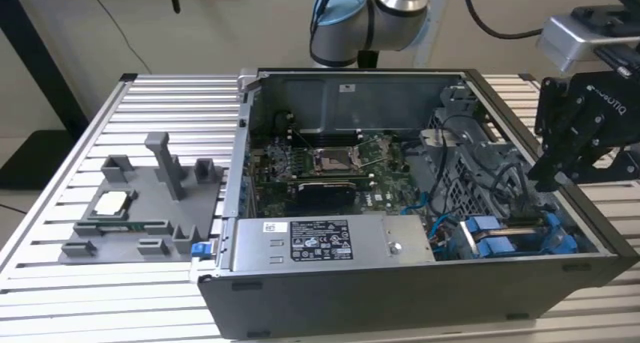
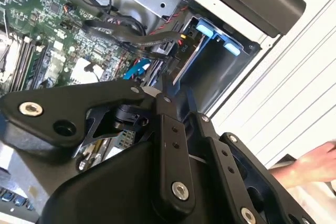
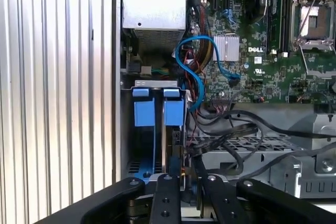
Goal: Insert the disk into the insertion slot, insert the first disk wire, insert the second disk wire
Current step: 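Insert the second disk wire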
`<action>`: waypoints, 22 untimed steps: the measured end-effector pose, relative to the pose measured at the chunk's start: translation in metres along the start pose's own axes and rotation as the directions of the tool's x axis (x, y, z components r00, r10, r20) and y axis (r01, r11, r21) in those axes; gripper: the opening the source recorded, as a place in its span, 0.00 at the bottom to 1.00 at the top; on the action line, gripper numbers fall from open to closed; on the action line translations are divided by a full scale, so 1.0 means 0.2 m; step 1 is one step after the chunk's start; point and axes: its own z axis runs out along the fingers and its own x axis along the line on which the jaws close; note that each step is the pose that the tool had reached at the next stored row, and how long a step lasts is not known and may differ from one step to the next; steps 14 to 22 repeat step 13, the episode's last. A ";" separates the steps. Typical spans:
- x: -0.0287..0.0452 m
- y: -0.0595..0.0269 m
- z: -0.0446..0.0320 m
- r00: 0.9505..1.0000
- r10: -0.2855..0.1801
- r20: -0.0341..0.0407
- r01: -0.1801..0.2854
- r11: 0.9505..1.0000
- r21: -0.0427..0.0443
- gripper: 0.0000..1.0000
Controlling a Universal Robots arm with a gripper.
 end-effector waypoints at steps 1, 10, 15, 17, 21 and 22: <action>-0.001 0.000 -0.014 1.000 0.000 0.000 0.000 1.000 0.000 0.24; -0.003 0.000 -0.054 1.000 0.000 -0.003 0.000 1.000 0.000 0.24; -0.003 0.000 -0.054 1.000 0.000 -0.005 0.000 1.000 0.000 0.24; -0.003 0.000 -0.054 1.000 0.000 -0.005 0.000 1.000 0.000 0.24; -0.003 0.000 -0.054 1.000 0.000 -0.005 0.000 1.000 0.000 0.24; -0.003 0.000 -0.054 1.000 0.000 -0.005 0.000 1.000 0.000 0.24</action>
